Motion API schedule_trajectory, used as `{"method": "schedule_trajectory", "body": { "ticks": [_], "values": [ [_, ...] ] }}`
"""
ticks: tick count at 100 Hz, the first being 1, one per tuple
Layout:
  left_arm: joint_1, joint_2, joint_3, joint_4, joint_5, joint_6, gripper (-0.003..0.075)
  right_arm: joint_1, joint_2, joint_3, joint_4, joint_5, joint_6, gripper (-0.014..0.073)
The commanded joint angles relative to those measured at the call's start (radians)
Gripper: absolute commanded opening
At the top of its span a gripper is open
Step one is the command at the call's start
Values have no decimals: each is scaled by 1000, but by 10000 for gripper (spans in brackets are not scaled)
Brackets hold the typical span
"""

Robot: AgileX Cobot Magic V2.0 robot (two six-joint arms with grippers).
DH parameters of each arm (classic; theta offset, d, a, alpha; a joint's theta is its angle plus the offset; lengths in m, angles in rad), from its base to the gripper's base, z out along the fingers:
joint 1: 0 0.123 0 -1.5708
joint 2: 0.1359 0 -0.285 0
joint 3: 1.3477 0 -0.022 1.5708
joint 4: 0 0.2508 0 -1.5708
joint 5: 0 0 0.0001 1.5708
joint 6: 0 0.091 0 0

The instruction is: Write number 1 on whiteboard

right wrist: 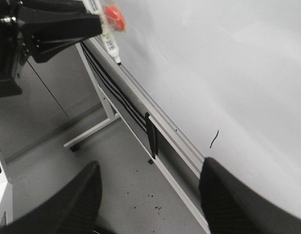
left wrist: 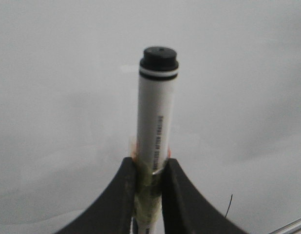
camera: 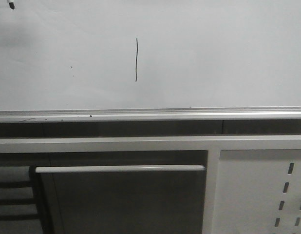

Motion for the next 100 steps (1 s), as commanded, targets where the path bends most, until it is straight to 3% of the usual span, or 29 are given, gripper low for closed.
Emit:
{"method": "schedule_trajectory", "body": {
  "ticks": [1, 66, 100],
  "values": [
    [3, 4, -33, 15, -105, -9, -20, -8, -28, -1, 21, -84, 3, 398],
    [7, 145, -54, 13, -229, -9, -20, -8, -28, 9, 21, -87, 3, 398],
    [64, 154, -54, 13, -250, -9, -20, -8, -28, 9, 21, -82, 3, 398]
  ]
}}
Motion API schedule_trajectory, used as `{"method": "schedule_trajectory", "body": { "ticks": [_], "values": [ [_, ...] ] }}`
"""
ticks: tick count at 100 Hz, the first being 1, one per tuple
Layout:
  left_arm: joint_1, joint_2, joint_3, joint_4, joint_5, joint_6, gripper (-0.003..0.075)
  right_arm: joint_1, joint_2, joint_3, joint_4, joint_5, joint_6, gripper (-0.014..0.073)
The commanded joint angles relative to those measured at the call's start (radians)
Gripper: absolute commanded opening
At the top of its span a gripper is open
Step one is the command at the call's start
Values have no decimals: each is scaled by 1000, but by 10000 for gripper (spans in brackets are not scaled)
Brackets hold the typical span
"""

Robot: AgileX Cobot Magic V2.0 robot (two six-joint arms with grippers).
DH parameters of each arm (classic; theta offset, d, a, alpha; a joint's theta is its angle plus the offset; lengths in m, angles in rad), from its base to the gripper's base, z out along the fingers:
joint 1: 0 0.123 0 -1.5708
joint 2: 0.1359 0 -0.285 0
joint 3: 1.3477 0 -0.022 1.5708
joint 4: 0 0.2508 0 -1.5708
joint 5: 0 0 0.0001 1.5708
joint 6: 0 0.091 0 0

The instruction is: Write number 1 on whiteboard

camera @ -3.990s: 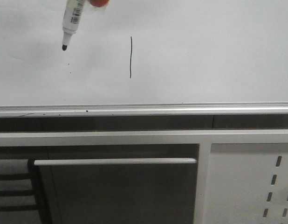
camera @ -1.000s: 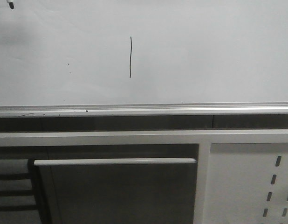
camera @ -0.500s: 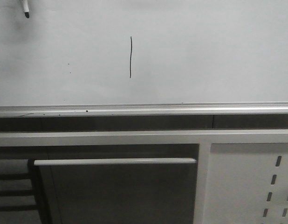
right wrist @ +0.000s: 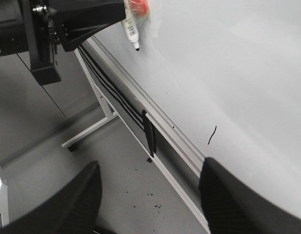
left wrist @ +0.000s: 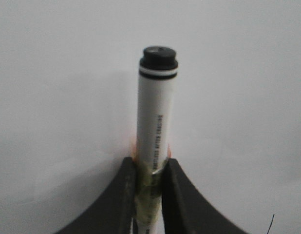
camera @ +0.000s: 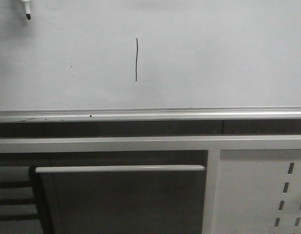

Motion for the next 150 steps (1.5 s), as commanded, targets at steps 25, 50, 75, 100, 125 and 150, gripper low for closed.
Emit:
{"method": "schedule_trajectory", "body": {
  "ticks": [25, 50, 75, 100, 125, 150],
  "values": [
    [38, -12, -36, -3, -98, -9, -20, -8, -28, -23, 21, -54, 1, 398],
    [38, 3, -36, -3, -99, -9, -20, -8, -28, -23, 21, -48, 1, 398],
    [38, 13, -36, -3, -99, -9, -18, -8, -28, -23, 21, -44, 1, 398],
    [38, 13, -36, -3, -99, -9, 146, -8, -28, -23, 21, -44, 1, 398],
    [38, 13, -36, -6, -99, -9, 281, -8, -28, -23, 21, -44, 1, 398],
    [38, -22, -36, -6, -7, -9, 344, -8, -28, -23, 21, -44, 1, 398]
  ]
}}
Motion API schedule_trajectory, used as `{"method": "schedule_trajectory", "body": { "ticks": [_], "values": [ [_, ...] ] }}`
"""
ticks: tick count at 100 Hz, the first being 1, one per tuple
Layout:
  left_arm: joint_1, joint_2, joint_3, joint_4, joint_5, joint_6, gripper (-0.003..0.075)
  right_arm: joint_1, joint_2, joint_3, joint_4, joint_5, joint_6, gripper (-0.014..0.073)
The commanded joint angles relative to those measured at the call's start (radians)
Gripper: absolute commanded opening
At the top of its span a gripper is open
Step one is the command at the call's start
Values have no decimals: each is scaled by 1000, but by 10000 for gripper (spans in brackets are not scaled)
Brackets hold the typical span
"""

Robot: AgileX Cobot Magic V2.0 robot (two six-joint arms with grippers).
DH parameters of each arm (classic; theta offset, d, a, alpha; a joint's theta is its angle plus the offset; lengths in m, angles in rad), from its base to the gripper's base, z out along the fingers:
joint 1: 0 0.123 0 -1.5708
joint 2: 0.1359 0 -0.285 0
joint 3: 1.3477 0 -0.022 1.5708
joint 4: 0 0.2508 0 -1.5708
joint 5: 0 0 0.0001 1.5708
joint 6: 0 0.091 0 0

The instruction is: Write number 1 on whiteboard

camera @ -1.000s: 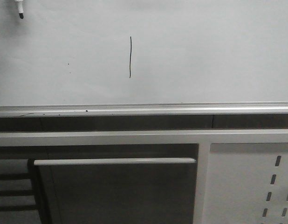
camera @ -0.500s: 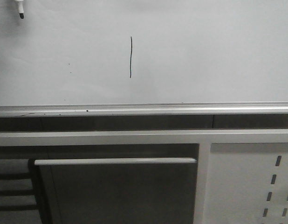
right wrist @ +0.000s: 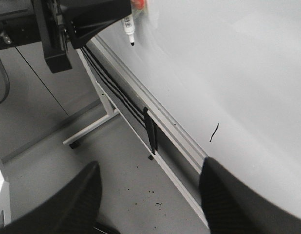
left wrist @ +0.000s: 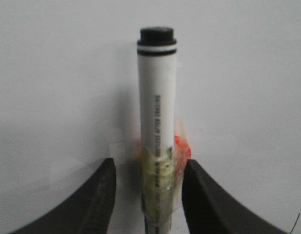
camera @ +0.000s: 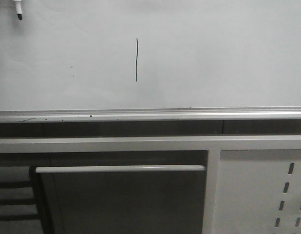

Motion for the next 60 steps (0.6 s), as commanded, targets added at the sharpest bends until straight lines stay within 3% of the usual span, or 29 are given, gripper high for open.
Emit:
{"method": "schedule_trajectory", "body": {
  "ticks": [1, 12, 37, 49, 60],
  "values": [
    [4, -42, -34, -4, -15, -9, 354, -8, -28, -23, 21, -53, 1, 398],
    [4, -101, -34, 0, 91, -9, 407, -8, -28, -23, 21, -53, 1, 398],
    [4, -300, -34, 34, 253, -9, 408, -29, -71, -20, 21, -55, 37, 378],
    [4, -391, -34, 63, 353, -9, 386, -75, -145, 32, 21, -110, 77, 261],
    [4, -442, -32, 68, 443, -9, 251, -106, -265, 173, 21, -251, 87, 66]
  ]
}}
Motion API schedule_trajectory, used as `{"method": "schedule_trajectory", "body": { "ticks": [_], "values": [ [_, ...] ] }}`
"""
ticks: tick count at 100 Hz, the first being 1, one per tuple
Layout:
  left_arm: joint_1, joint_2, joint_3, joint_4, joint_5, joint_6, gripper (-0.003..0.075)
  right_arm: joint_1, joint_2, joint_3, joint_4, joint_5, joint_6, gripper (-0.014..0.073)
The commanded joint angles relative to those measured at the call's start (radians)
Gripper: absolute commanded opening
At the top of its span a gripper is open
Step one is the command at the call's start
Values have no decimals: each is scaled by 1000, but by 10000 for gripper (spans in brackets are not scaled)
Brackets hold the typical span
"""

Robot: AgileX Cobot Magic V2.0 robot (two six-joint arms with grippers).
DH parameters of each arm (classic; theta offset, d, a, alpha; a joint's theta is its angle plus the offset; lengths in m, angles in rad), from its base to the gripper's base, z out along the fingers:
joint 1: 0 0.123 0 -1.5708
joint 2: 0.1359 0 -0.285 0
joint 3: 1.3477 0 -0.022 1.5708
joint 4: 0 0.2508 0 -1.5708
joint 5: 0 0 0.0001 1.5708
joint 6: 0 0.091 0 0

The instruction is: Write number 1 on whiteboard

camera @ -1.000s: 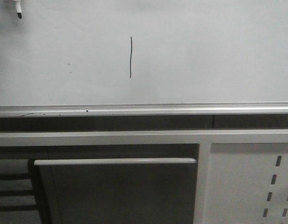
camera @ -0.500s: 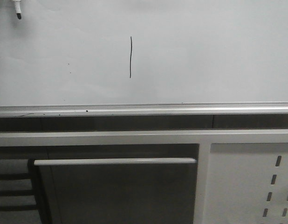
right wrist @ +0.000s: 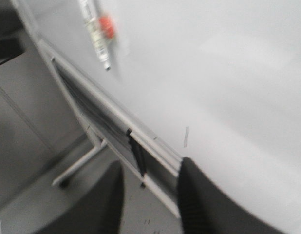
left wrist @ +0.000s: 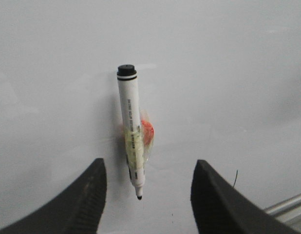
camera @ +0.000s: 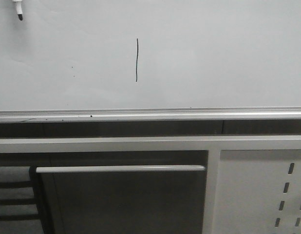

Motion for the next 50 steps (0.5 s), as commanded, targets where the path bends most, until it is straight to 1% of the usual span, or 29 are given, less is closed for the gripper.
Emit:
{"method": "schedule_trajectory", "body": {
  "ticks": [1, 3, 7, 8, 10, 13, 21, 29, 41, 50],
  "values": [
    [4, -40, -32, 7, 14, -9, 227, -21, -106, 80, 21, -171, 11, 39],
    [4, -48, -30, 7, 29, -9, 200, -22, -132, 104, 21, -208, 11, 13],
    [4, -61, -26, 7, 48, -9, 115, -22, -190, 180, 21, -285, 11, -63],
    [4, -66, -26, 7, 54, -9, 84, -22, -200, 206, 21, -298, 11, -71],
    [4, -74, -22, 7, 60, -9, 53, -22, -230, 233, 21, -339, 11, -69],
    [4, -85, -16, 7, 68, -9, -22, -22, -281, 300, 21, -401, 11, -64],
    [1, -121, 13, -1, 57, -9, -20, -22, -396, 443, 21, -501, 11, -64],
    [-13, -175, 56, -23, 6, -9, -20, -22, -518, 589, 21, -579, 11, -65],
    [-70, -272, 150, -33, -87, -9, -20, -22, -683, 770, 24, -615, 11, -65],
    [-119, -337, 213, -37, -114, -9, -20, -22, -796, 879, 47, -626, 11, -65]
  ]
}}
